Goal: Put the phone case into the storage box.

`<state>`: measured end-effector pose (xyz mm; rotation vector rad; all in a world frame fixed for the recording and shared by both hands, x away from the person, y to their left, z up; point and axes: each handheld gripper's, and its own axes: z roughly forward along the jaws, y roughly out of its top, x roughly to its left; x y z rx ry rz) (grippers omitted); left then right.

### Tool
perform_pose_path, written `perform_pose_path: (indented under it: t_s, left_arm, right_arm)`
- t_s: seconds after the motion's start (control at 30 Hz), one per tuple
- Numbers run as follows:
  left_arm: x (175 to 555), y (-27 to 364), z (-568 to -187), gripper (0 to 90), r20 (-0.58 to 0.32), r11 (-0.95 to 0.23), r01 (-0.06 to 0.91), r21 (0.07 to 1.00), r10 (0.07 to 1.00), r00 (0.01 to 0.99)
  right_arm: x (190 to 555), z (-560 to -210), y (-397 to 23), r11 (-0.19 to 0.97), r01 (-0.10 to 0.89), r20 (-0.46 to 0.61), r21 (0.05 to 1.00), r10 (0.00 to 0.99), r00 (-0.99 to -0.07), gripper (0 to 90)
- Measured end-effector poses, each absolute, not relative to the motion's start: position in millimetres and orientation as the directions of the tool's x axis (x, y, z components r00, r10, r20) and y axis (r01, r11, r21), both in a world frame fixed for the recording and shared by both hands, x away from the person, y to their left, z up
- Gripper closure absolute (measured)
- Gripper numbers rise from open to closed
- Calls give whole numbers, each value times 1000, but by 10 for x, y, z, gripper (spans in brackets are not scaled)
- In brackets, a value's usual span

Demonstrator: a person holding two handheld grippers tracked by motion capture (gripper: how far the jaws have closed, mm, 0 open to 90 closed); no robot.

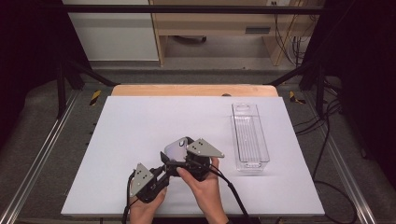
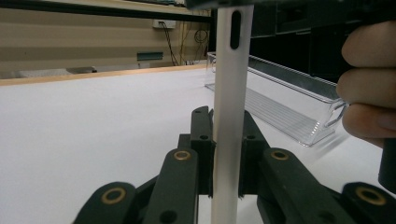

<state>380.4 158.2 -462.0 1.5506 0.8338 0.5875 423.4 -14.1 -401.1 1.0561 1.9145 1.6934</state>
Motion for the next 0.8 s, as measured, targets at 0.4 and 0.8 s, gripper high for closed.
perform_pose_path:
  t_s: [0.4, 0.8]
  left_arm:
    - [3797, 1574, -4624, 805, -67, -42, 168, 985, 801, 595]
    - [3791, 1565, -4626, 806, -36, -69, 156, 985, 810, 585]
  right_arm:
    - [4222, -3998, -128, -4, 280, 189, 960, 748, -636, 85]
    - [4220, -3992, -121, -8, 288, 198, 957, 746, -636, 147]
